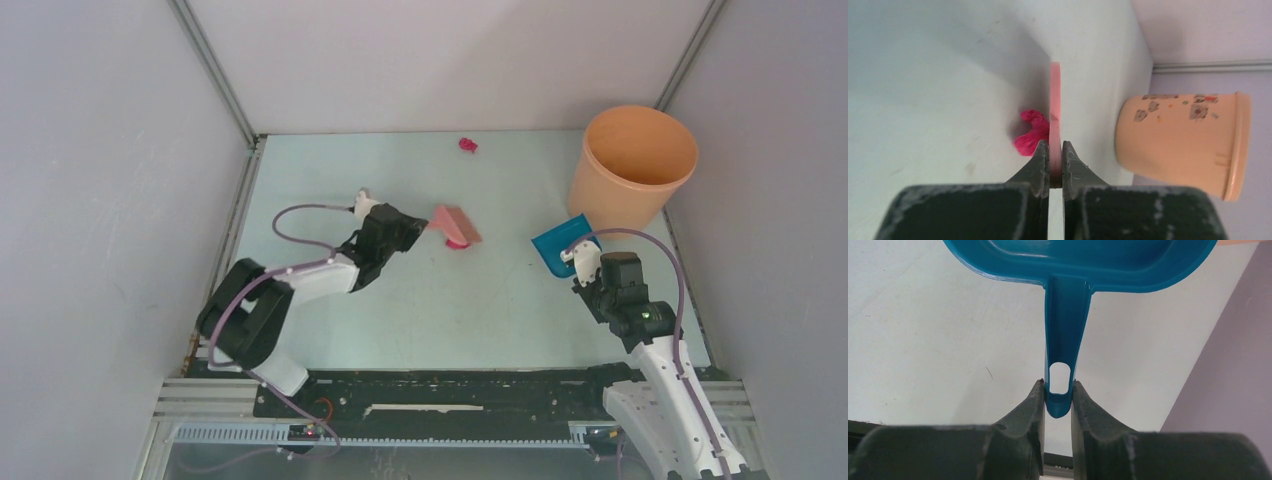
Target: Sweep away the paper scraps from the table
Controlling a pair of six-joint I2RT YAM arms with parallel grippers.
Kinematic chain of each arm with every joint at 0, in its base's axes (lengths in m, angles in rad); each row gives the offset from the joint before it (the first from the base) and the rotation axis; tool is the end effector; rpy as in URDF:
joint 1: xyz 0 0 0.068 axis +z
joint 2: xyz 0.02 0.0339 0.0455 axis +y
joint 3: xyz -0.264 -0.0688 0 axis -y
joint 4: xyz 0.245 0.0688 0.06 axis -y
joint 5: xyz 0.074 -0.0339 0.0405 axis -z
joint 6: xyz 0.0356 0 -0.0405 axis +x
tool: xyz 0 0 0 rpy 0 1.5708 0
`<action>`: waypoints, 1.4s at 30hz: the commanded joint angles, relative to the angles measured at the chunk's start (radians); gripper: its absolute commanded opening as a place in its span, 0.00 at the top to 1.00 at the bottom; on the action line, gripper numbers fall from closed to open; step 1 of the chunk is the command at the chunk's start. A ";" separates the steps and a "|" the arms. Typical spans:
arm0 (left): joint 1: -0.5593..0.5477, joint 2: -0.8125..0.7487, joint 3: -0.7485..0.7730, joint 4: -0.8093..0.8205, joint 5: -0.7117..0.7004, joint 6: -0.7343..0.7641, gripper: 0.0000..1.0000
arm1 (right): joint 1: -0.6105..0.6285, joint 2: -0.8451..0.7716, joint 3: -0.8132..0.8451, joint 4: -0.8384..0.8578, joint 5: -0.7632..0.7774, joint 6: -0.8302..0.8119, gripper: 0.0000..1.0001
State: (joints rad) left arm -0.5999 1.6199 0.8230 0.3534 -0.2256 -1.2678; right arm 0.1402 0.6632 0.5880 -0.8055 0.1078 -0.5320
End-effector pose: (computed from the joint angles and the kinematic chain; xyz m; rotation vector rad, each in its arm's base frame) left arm 0.2895 -0.1884 0.1973 -0.8433 1.9647 -0.9399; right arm 0.1297 0.0144 0.2331 -0.7688 2.3458 -0.3033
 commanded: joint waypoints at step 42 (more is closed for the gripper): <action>0.125 0.787 1.025 -0.045 -0.153 -0.151 1.00 | 0.025 0.068 -0.010 0.048 0.024 0.024 1.00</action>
State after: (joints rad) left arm -0.4961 2.4371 1.8446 0.2749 -0.3622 -1.3304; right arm 0.1509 0.7307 0.5804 -0.7918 0.1226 -0.5282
